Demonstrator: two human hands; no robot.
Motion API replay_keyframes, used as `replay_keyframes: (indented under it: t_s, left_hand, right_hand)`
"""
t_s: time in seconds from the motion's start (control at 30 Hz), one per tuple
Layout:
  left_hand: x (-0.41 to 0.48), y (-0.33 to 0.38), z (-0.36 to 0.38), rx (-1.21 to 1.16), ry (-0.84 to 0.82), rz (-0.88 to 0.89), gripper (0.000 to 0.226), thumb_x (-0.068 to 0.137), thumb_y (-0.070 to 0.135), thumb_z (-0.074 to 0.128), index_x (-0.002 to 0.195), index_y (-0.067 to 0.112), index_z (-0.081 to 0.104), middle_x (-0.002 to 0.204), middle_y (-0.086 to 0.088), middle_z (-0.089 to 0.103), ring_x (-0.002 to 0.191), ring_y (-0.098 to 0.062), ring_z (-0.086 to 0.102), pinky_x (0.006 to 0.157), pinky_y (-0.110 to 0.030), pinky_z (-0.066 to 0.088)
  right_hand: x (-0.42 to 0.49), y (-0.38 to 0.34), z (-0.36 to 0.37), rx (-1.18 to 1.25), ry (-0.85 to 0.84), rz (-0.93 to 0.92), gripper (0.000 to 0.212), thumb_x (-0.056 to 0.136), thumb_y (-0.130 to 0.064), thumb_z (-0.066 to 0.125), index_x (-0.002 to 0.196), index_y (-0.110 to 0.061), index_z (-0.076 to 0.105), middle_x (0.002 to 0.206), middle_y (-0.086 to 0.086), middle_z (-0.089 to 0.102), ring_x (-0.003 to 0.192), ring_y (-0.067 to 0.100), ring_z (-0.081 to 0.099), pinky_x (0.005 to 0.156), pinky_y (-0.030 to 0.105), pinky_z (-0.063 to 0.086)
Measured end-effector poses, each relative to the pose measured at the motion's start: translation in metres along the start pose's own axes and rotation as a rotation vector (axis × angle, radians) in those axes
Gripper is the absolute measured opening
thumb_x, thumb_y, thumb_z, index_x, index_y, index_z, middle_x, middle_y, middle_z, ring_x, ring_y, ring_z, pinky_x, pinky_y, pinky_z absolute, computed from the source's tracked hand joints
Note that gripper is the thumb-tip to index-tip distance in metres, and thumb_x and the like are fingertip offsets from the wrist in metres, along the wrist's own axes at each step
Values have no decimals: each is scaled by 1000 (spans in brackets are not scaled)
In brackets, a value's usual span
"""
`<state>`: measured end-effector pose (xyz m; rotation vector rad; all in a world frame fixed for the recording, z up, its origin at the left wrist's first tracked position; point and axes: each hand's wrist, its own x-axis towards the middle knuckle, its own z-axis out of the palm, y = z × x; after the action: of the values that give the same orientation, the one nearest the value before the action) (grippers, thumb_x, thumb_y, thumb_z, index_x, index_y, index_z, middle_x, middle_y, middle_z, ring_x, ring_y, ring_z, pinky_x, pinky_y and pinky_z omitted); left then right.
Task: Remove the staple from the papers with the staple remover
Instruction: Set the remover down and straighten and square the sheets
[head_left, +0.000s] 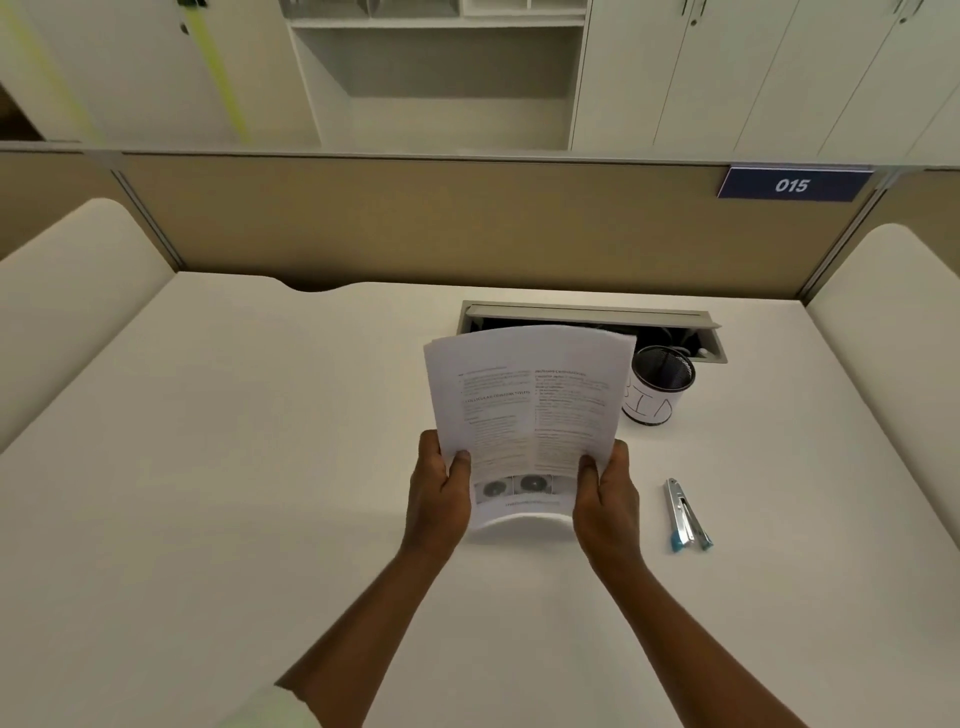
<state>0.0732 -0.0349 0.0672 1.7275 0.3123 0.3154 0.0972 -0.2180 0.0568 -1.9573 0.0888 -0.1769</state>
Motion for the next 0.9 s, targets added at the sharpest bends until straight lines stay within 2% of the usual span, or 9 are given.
replay_keyframes:
  t_s: [0.1, 0.2, 0.3, 0.4, 0.5, 0.67, 0.73, 0.83, 0.9]
  left_hand:
    - [22, 20, -15, 131, 45, 72, 7, 102, 20, 51, 109, 20, 49, 98, 10, 67, 82, -4, 68, 60, -9, 51]
    - [47, 45, -32, 291, 93, 196, 31, 102, 19, 52, 133, 22, 47, 86, 4, 66, 68, -5, 67, 54, -6, 49]
    - [64, 59, -44, 419, 62, 295, 44, 102, 12, 52, 145, 22, 48, 78, -5, 64, 67, -11, 62, 57, -9, 47]
    - [69, 60, -47, 465, 1, 322, 29, 102, 10, 52, 127, 13, 68, 97, -9, 75, 78, -19, 65, 68, -22, 52]
    - [67, 56, -45, 464, -25, 303, 24, 102, 11, 52, 115, 9, 72, 107, -8, 75, 84, -19, 65, 67, -17, 51]
    - [63, 52, -42, 303, 19, 79, 18, 99, 15, 60, 114, 14, 70, 90, -5, 77, 77, -21, 73, 66, -22, 57]
    - [58, 45, -39, 172, 5, -76, 12, 96, 14, 63, 105, 10, 70, 86, -9, 78, 75, -27, 75, 70, -32, 62]
    - [49, 31, -32, 153, -13, -190, 10, 94, 14, 66, 91, 5, 69, 90, -15, 77, 75, -35, 70, 79, -47, 60]
    - [45, 23, -29, 165, 13, -215, 11, 93, 15, 67, 86, 7, 68, 91, -14, 76, 73, -27, 64, 77, -45, 58]
  right_hand:
    - [-1, 6, -10, -102, -46, -32, 6, 107, -21, 39, 111, -25, 40, 93, -17, 60, 81, 5, 64, 59, 15, 51]
    - [-13, 16, -17, -163, -126, -22, 6, 107, -20, 38, 112, -21, 41, 95, -7, 62, 81, 14, 67, 62, 30, 59]
    - [-25, 23, -21, -178, -183, 13, 7, 106, -18, 39, 113, -20, 42, 97, -9, 62, 83, 11, 67, 59, 20, 56]
    - [-33, 26, -25, -153, -211, 73, 9, 106, -17, 41, 114, -17, 45, 100, -11, 62, 88, 9, 67, 59, 16, 54]
    - [-38, 26, -27, -100, -227, 136, 9, 106, -16, 42, 114, -17, 47, 102, -7, 66, 89, 12, 68, 63, 20, 56]
    - [-45, 25, -31, 26, -209, 252, 12, 104, -14, 44, 106, -23, 51, 102, -4, 69, 92, 15, 69, 64, 22, 55]
    - [-50, 25, -31, 89, -206, 304, 15, 104, -14, 44, 105, -27, 52, 104, -2, 69, 94, 17, 70, 68, 29, 58]
    - [-57, 27, -29, 126, -208, 348, 16, 103, -13, 44, 106, -27, 53, 107, -1, 69, 96, 18, 69, 67, 30, 57]
    - [-61, 30, -27, 124, -212, 376, 16, 102, -14, 45, 112, -25, 53, 109, 0, 69, 96, 21, 70, 71, 35, 60]
